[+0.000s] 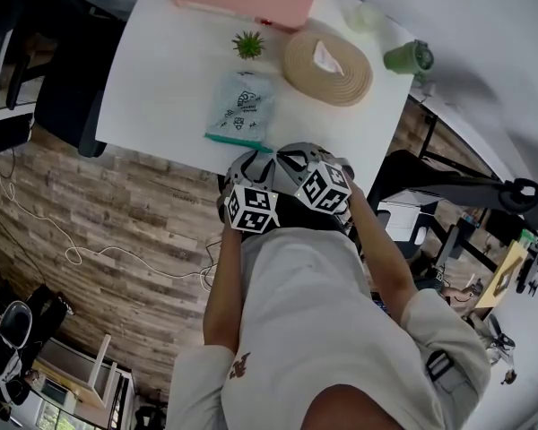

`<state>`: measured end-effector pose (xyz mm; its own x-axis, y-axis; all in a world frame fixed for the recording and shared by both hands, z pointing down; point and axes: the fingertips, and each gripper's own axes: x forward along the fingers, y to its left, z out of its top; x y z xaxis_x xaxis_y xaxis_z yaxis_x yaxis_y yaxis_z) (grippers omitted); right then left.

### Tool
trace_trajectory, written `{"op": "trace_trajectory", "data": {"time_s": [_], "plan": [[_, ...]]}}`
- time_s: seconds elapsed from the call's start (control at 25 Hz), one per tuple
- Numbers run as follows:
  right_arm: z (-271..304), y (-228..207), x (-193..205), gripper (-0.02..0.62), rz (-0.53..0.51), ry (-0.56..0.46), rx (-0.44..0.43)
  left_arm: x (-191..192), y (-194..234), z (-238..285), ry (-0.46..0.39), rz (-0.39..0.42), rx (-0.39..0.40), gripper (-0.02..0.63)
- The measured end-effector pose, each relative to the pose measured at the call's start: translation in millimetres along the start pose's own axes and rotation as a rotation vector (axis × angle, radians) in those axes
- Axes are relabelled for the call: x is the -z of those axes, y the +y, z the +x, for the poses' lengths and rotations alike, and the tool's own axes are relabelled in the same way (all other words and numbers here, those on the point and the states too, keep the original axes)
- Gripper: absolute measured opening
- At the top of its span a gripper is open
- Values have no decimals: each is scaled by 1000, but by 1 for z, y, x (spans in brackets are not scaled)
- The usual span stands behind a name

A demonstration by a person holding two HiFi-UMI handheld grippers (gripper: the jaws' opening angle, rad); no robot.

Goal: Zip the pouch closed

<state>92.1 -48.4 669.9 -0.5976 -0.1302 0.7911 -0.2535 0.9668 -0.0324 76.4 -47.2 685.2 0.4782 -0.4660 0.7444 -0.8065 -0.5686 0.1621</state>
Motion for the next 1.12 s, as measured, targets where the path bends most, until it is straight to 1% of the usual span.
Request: {"op": "trace_trajectory", "data": {"time_s": [0.08, 0.16, 0.28, 0.36, 0.52, 0.68, 0.88, 1.12], "plan": [[-1, 0, 0, 8, -1, -2, 1, -1, 1, 3, 6, 15, 4, 153], [-2, 0, 1, 8, 1, 0, 5, -2, 1, 5, 11, 22, 5, 139], [-3, -1, 3, 8, 8, 0, 11, -2, 2, 6, 9, 26, 11, 94], [-3, -2, 3, 8, 17, -3, 14, -3, 0, 6, 9, 33, 25, 86], [-4, -4, 5, 8, 26, -2, 25, -3, -7, 6, 18, 63, 42, 20], [-3, -2, 5, 8, 26, -2, 21, -1, -14, 8, 17, 63, 62, 8], [-1, -2, 7, 8, 29, 4, 25, -1, -13, 14, 32, 72, 44, 3], [0, -2, 8, 6, 47, 7, 27, 0, -12, 12, 55, 75, 51, -3]]}}
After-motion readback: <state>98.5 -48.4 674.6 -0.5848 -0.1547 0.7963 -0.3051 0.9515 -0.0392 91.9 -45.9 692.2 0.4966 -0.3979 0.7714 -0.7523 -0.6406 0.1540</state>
